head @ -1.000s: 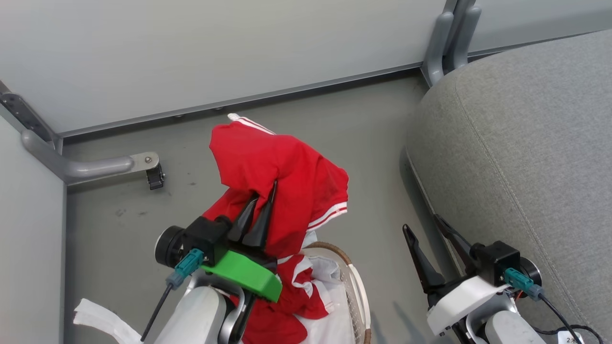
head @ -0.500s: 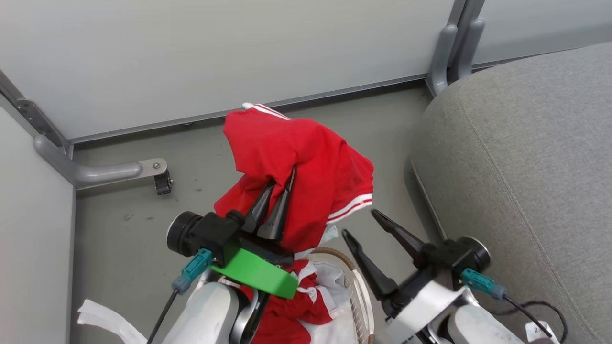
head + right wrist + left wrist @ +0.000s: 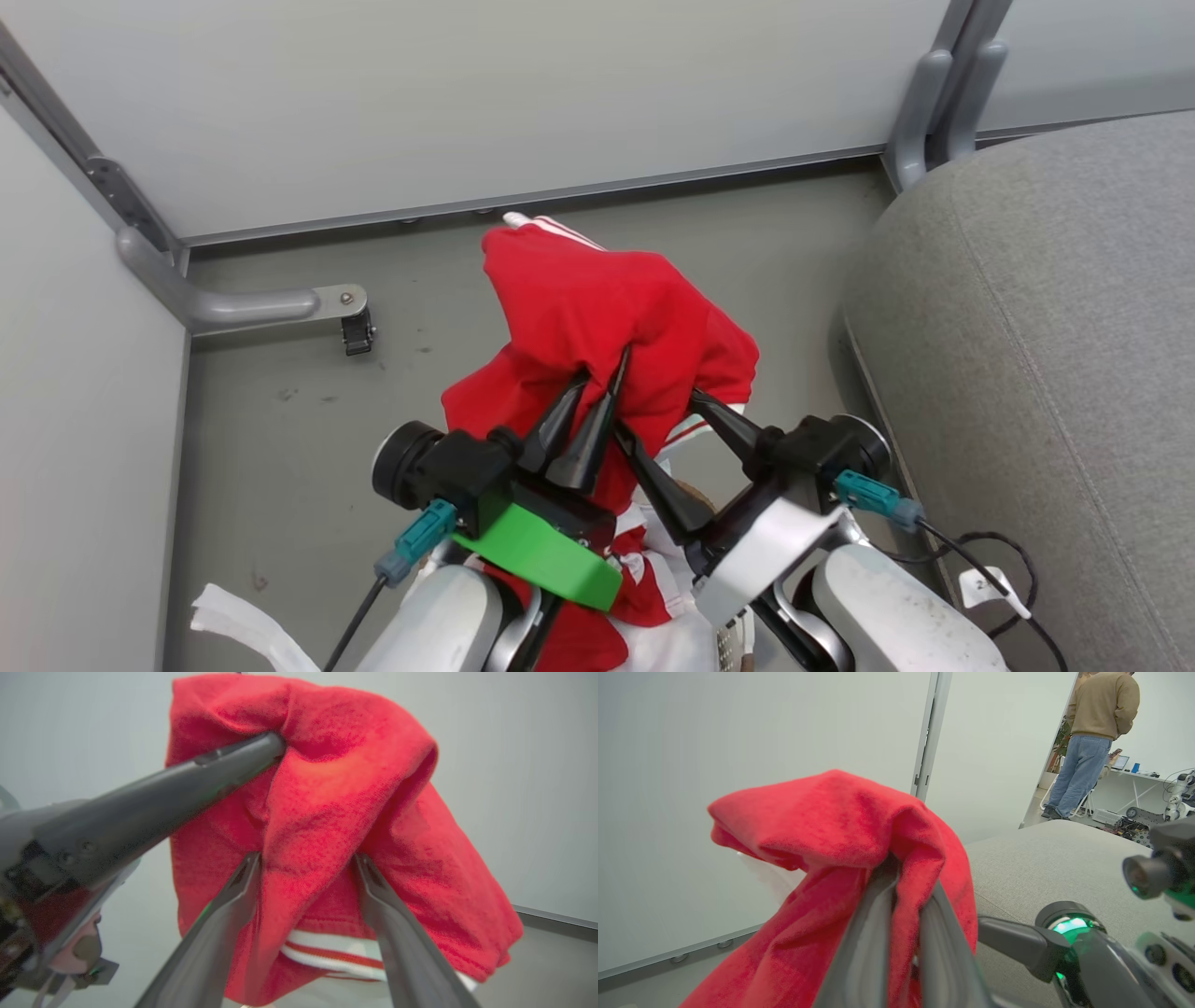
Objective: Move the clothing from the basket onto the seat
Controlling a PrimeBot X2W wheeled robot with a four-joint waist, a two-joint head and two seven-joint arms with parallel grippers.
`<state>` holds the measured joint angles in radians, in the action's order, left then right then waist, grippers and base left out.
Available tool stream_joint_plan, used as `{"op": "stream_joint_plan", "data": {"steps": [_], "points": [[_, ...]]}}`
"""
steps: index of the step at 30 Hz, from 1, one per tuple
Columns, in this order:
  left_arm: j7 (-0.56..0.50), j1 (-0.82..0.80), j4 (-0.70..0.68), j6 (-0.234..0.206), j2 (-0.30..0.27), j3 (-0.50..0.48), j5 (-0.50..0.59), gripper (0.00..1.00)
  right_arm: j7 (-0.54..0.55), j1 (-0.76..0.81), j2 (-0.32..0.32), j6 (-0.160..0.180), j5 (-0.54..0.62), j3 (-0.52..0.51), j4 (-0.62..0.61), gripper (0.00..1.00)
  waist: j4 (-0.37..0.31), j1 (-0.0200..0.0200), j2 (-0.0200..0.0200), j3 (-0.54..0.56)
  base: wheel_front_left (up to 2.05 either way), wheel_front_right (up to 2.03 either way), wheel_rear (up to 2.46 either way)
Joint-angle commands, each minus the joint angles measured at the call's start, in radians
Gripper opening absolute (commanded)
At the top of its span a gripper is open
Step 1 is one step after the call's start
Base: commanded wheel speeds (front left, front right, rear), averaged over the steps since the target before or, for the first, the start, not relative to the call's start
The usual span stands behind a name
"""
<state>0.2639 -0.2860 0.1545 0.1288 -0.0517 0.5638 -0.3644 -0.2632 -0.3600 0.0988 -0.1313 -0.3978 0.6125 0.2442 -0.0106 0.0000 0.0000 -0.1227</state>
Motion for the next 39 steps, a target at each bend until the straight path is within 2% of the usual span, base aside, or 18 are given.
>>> {"op": "stream_joint_plan", "data": {"steps": [1,3,4,5,9,12,13,14,15,21,31,39], "points": [[0.001,-0.006,-0.007,0.003,0.0,0.007,-0.008,0.0,-0.002,-0.018,-0.006,0.001,0.0,0.009,0.022,1.0,0.016,0.0,0.0,-0.005,0.0,0.0,0.0],[0.001,-0.004,-0.01,0.003,0.001,0.027,-0.023,0.0,-0.002,-0.035,-0.014,0.001,0.004,0.017,0.049,1.0,0.026,0.0,0.0,-0.008,0.0,0.0,0.0],[0.001,-0.002,-0.009,0.003,0.001,0.037,-0.03,0.0,-0.002,-0.043,-0.018,0.001,0.004,0.022,0.059,0.46,0.031,0.0,0.0,-0.009,0.0,0.0,0.0],[0.001,-0.001,-0.008,0.003,0.001,0.042,-0.035,0.0,-0.002,-0.048,-0.021,0.001,0.004,0.029,0.067,0.0,0.035,0.0,0.0,-0.01,0.0,0.0,0.0],[0.001,0.001,-0.008,0.003,0.001,0.061,-0.043,0.0,-0.002,-0.066,-0.025,0.001,-0.022,0.053,0.095,0.0,0.047,0.0,0.0,-0.013,0.0,0.0,0.0],[0.001,0.019,-0.016,0.003,0.001,0.036,-0.022,0.0,-0.002,-0.047,-0.02,0.001,-0.024,0.029,0.08,0.0,0.04,0.0,0.0,-0.014,0.0,0.0,0.0],[0.001,0.024,-0.019,0.003,0.001,0.028,-0.016,0.29,-0.002,-0.039,-0.017,0.001,-0.018,0.022,0.075,0.0,0.035,0.0,0.0,-0.014,0.0,0.0,0.0],[0.001,0.029,-0.02,0.003,0.001,0.025,-0.012,0.72,-0.002,-0.029,-0.013,0.001,-0.013,0.015,0.07,0.0,0.026,0.0,0.0,-0.015,0.0,0.0,0.0],[0.001,0.032,-0.019,0.003,0.001,0.019,-0.005,1.0,-0.002,-0.023,-0.01,0.001,-0.008,0.009,0.066,0.0,0.018,0.0,0.0,-0.015,0.0,0.0,0.0],[0.001,0.047,-0.023,0.003,0.001,-0.03,0.037,1.0,-0.002,0.028,0.003,0.001,0.009,-0.039,0.04,0.0,-0.074,0.0,0.0,-0.014,0.0,0.0,0.0],[0.0,0.053,-0.002,0.003,-0.01,-0.053,0.063,1.0,-0.002,0.092,0.002,0.001,0.003,-0.117,0.004,0.0,-0.353,0.0,0.0,-0.033,0.0,0.0,0.0],[0.0,0.036,0.02,0.003,-0.032,-0.042,0.078,1.0,-0.002,0.135,-0.013,0.001,-0.006,-0.174,0.005,0.0,-0.519,0.0,0.0,-0.053,0.0,0.0,0.0]]}}
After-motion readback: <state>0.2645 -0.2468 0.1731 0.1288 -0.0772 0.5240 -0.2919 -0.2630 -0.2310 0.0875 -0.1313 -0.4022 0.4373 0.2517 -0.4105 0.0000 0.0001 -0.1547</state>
